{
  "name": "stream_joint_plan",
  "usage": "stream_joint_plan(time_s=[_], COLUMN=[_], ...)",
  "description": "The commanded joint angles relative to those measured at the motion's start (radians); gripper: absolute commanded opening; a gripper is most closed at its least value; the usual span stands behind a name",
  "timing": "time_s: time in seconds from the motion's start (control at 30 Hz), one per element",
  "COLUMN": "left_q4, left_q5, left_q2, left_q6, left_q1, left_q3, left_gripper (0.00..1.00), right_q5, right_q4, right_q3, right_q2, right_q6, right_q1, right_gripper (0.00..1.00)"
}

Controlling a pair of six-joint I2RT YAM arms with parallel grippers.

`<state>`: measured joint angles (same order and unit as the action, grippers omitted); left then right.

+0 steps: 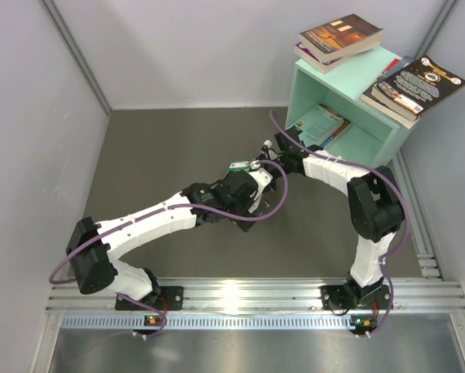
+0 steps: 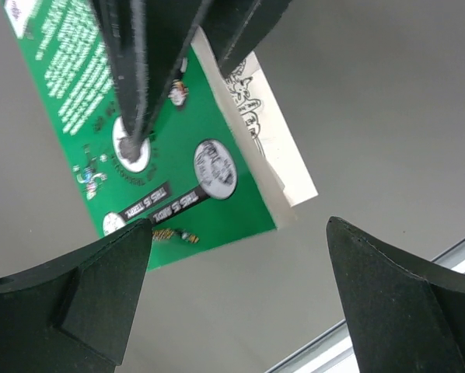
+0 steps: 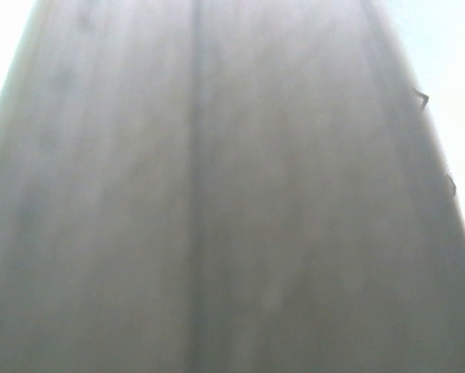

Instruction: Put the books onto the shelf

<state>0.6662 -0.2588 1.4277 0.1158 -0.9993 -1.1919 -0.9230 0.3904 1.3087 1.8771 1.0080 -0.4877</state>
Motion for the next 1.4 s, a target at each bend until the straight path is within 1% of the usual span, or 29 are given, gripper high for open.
stream_joint_plan(time_s=[0.0, 0.1, 0.13, 0.2, 0.23, 0.27, 0.33, 0.37, 0.4, 0.43, 0.53, 0.57, 0.63, 0.67, 0.7, 0.73, 0.77, 0.8, 0.9, 0.93, 1.0, 1.03, 1.1, 1.13, 1.2, 1.23, 1.27, 1.3, 1.37], left_q4=[-0.022, -0.023, -0.027, -0.027, -0.022, -0.017, -0.019, -0.022, -0.025, -0.030, -0.031, -0.025, -0.011, -0.007, -0.002, 0.004, 0.018, 0.030, 0.047, 0.050, 0.042, 0.035, 0.009, -0.002, -0.042, -0.056, -0.074, -0.089, -0.148], left_q5=[-0.005, -0.033, -0.083, -0.103, -0.121, -0.126, -0.132, -0.138, -0.138, -0.137, -0.125, -0.120, -0.108, -0.105, -0.100, -0.096, -0.094, -0.092, -0.079, -0.051, -0.004, 0.063, 0.136, 0.179, 0.306, 0.340, 0.415, 0.449, 0.530], left_q2=[0.017, 0.051, 0.072, 0.095, 0.118, 0.128, 0.148, 0.149, 0.151, 0.154, 0.158, 0.157, 0.152, 0.148, 0.142, 0.128, 0.122, 0.109, 0.088, 0.082, 0.051, 0.040, 0.010, -0.001, -0.032, -0.042, -0.053, -0.074, -0.091], left_q6=[-0.025, -0.012, -0.001, 0.010, 0.016, 0.024, 0.033, 0.039, 0.042, 0.044, 0.053, 0.056, 0.062, 0.073, 0.079, 0.085, 0.096, 0.108, 0.128, 0.146, 0.172, 0.201, 0.234, 0.261, 0.284, 0.306, 0.317, 0.329, 0.380], left_q1=[-0.005, -0.005, -0.007, -0.007, -0.005, -0.005, -0.005, -0.005, -0.005, -0.005, -0.005, -0.005, -0.004, -0.001, 0.001, 0.005, 0.017, 0.031, 0.066, 0.103, 0.148, 0.210, 0.278, 0.345, 0.401, 0.450, 0.471, 0.491, 0.556], left_q3=[-0.049, -0.058, -0.060, -0.075, -0.083, -0.092, -0.120, -0.136, -0.144, -0.150, -0.178, -0.186, -0.201, -0.207, -0.207, -0.207, -0.206, -0.204, -0.190, -0.186, -0.173, -0.167, -0.149, -0.140, -0.111, -0.101, -0.080, -0.068, -0.026], left_gripper=[0.99, 0.95, 0.92, 0.81, 0.70, 0.50, 0.28, 0.19, 0.05, 0.00, 0.00, 0.00, 0.00, 0.00, 0.00, 0.00, 0.00, 0.00, 0.00, 0.00, 0.00, 0.00, 0.00, 0.00, 0.00, 0.00, 0.00, 0.00, 0.00], right_q5=[-0.050, -0.051, -0.051, -0.056, -0.057, -0.056, -0.048, -0.045, -0.039, -0.036, -0.025, -0.024, -0.008, 0.002, 0.042, 0.076, 0.114, 0.200, 0.353, 0.389, 0.482, 0.510, 0.587, 0.611, 0.633, 0.635, 0.636, 0.632, 0.625], right_q4=[-0.027, -0.027, -0.028, -0.024, -0.024, -0.021, -0.009, -0.005, -0.001, 0.008, 0.024, 0.030, 0.047, 0.092, 0.132, 0.196, 0.326, 0.402, 0.581, 0.612, 0.681, 0.695, 0.709, 0.703, 0.664, 0.612, 0.581, 0.556, 0.483], right_q3=[0.009, 0.004, 0.001, -0.009, -0.014, -0.022, -0.031, -0.043, -0.049, -0.054, -0.069, -0.069, -0.062, -0.040, -0.020, 0.009, 0.086, 0.172, 0.273, 0.320, 0.346, 0.348, 0.328, 0.284, 0.221, 0.149, 0.115, 0.086, 0.021], right_q2=[-0.090, -0.105, -0.110, -0.127, -0.133, -0.145, -0.157, -0.165, -0.170, -0.174, -0.182, -0.182, -0.184, -0.187, -0.187, -0.187, -0.184, -0.184, -0.206, -0.235, -0.275, -0.327, -0.389, -0.463, -0.548, -0.638, -0.683, -0.725, -0.835], right_q6=[0.020, 0.026, 0.026, 0.026, 0.024, 0.015, 0.007, -0.002, -0.006, -0.011, -0.031, -0.046, -0.066, -0.097, -0.124, -0.161, -0.245, -0.319, -0.387, -0.408, -0.420, -0.421, -0.410, -0.398, -0.384, -0.359, -0.346, -0.330, -0.296], right_q1=[0.000, -0.005, -0.006, -0.012, -0.015, -0.018, -0.022, -0.023, -0.023, -0.025, -0.025, -0.025, -0.025, -0.023, -0.020, -0.020, -0.020, -0.020, -0.018, -0.017, -0.006, 0.003, 0.040, 0.053, 0.108, 0.130, 0.149, 0.190, 0.221], right_gripper=[0.00, 0.00, 0.00, 0.00, 0.00, 0.00, 0.00, 0.00, 0.00, 0.00, 0.01, 0.14, 0.35, 0.66, 0.76, 0.84, 0.95, 1.00, 1.00, 1.00, 1.00, 1.00, 1.00, 1.00, 1.00, 1.00, 1.00, 1.00, 1.00])
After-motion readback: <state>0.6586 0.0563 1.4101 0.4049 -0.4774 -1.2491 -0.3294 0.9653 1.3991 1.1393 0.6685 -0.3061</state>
